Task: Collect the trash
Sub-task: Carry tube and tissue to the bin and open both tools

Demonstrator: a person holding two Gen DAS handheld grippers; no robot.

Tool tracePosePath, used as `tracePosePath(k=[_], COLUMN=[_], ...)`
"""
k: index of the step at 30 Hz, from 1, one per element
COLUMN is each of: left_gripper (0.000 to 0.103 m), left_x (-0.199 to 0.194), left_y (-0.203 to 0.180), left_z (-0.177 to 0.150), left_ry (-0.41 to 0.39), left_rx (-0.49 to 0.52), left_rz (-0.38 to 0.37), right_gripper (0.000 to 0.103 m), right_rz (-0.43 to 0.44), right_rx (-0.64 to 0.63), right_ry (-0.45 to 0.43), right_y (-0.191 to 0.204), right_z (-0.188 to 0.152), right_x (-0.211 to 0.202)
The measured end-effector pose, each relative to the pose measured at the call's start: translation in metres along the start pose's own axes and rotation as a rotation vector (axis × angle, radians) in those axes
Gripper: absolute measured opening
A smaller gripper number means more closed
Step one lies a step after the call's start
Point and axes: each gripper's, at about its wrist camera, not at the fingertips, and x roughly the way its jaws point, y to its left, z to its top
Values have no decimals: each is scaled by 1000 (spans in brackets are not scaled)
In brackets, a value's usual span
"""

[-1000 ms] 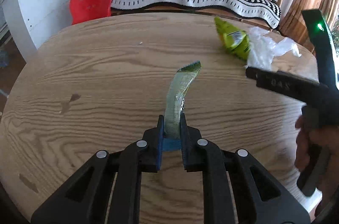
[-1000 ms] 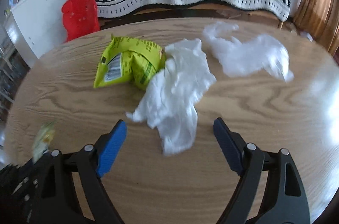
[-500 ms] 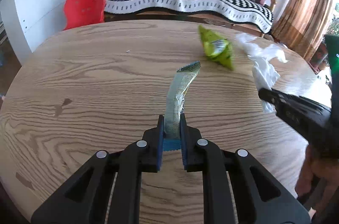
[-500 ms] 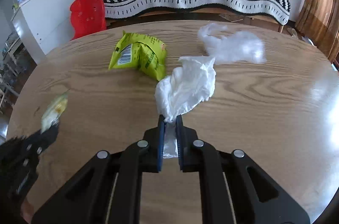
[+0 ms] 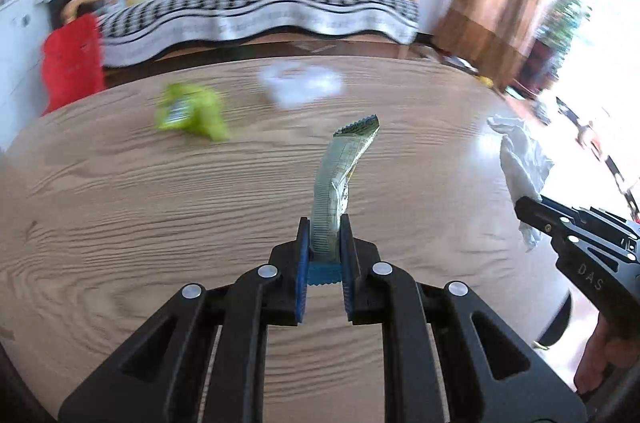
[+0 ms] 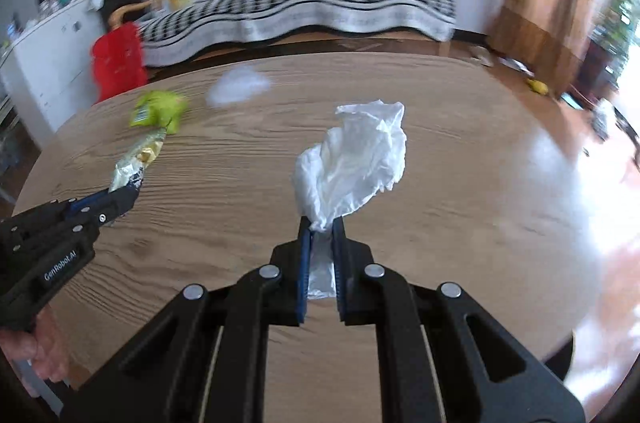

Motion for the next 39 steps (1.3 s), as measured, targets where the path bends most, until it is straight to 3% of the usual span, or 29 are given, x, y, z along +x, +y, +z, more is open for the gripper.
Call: tracePosePath(k=[10, 18, 26, 30, 39], left_gripper=[13, 13, 13, 13, 13], left_x=[17, 29, 49, 62, 88], left_y=[-176, -300, -385, -405, -430], left_z=[-16, -51, -97, -112, -119], left_ry=[30, 71, 151, 189, 228], left_rx=[194, 353, 475, 497, 538], left_rz=[-179, -324, -430, -451, -463], right_gripper=[11, 11, 11, 11, 11], right_rz=[-169, -253, -284, -280, -272], right_rx=[251, 401, 508, 552, 567], right_ry=[-17, 1, 97, 128, 141], right_y=[-196, -302, -364, -384, -397], right_z=[-70, -132, -184, -203, -204], right_x=[-74, -111, -116, -118, -118])
